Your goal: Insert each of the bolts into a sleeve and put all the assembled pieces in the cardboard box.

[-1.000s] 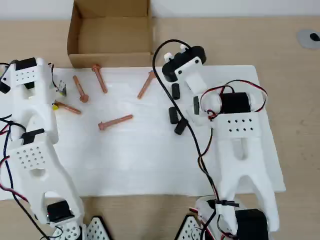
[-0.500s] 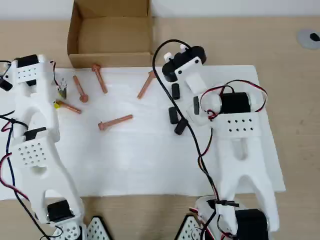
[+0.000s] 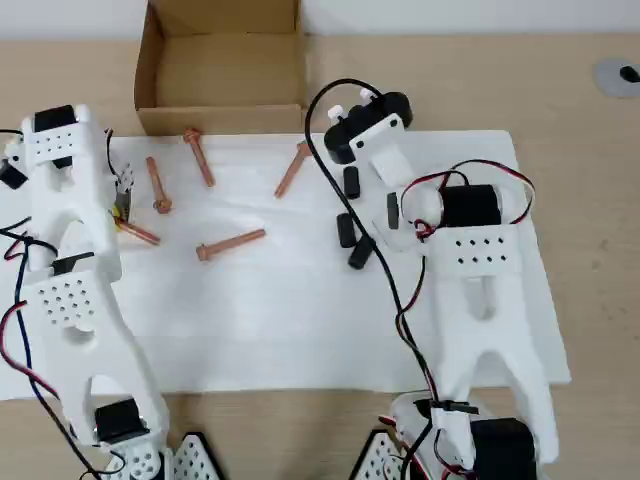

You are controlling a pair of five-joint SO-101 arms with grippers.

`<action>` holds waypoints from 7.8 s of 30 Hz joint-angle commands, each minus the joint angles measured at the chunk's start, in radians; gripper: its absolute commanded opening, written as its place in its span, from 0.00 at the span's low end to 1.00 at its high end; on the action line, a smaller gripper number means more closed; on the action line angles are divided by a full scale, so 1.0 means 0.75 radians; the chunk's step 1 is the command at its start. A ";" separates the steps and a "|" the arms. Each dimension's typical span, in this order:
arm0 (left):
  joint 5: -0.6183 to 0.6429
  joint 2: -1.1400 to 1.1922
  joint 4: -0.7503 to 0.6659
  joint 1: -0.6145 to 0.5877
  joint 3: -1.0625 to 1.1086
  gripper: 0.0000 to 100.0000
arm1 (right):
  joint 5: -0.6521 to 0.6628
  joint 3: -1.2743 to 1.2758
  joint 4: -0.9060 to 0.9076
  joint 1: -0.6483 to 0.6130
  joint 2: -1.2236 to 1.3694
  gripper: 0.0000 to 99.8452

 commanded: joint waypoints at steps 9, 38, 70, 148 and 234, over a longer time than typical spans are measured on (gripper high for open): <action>-0.258 -0.163 0.141 0.072 -0.520 0.01 | 0.006 -0.034 0.000 -0.009 0.001 0.16; -0.919 -1.797 0.004 0.227 0.851 0.01 | -0.127 0.109 0.049 -0.238 0.173 0.16; -1.041 -2.585 -0.243 0.229 1.649 0.01 | -0.456 -0.605 0.129 -0.259 0.881 0.16; -0.734 -2.583 -1.009 0.661 1.444 0.01 | -0.274 -0.210 0.499 -0.619 -0.958 0.01; -0.736 -2.963 -0.910 1.084 1.892 0.01 | -0.426 1.550 -1.367 -0.956 -1.973 0.01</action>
